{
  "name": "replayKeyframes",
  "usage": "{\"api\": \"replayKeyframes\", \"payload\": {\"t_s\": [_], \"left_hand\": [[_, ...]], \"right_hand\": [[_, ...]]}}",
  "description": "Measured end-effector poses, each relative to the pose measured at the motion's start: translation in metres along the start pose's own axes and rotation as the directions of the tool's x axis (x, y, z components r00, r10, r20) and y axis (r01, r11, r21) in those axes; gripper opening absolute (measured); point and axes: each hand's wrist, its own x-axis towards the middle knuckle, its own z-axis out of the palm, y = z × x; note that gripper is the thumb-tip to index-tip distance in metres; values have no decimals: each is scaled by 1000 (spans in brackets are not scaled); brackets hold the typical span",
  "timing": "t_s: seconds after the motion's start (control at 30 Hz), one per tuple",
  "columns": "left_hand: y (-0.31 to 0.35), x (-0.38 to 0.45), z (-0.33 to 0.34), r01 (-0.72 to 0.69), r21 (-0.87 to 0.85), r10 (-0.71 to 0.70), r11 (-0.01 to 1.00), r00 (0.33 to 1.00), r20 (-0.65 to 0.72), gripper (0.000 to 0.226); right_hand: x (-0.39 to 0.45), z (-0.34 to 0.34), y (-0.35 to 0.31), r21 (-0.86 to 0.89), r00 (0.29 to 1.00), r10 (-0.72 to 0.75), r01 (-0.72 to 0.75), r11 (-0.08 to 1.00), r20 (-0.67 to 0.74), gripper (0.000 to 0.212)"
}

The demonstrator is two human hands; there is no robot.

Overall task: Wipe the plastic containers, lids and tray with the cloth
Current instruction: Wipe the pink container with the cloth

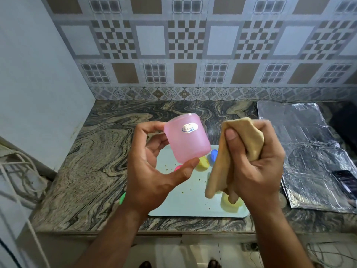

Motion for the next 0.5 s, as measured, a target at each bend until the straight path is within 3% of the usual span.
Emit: {"api": "replayKeyframes", "payload": {"t_s": [0.23, 0.37, 0.5], "left_hand": [[0, 2, 3, -42, 2, 42, 999, 997, 72, 77], [-1, 5, -4, -102, 211, 93, 972, 994, 54, 77], [8, 9, -8, -166, 418, 132, 893, 985, 108, 79]], "right_hand": [[-18, 8, -5, 4, 999, -40, 40, 999, 37, 7], [-18, 6, -6, -44, 996, -71, 73, 996, 45, 16], [-18, 3, -5, -146, 992, -100, 110, 983, 76, 11]]}}
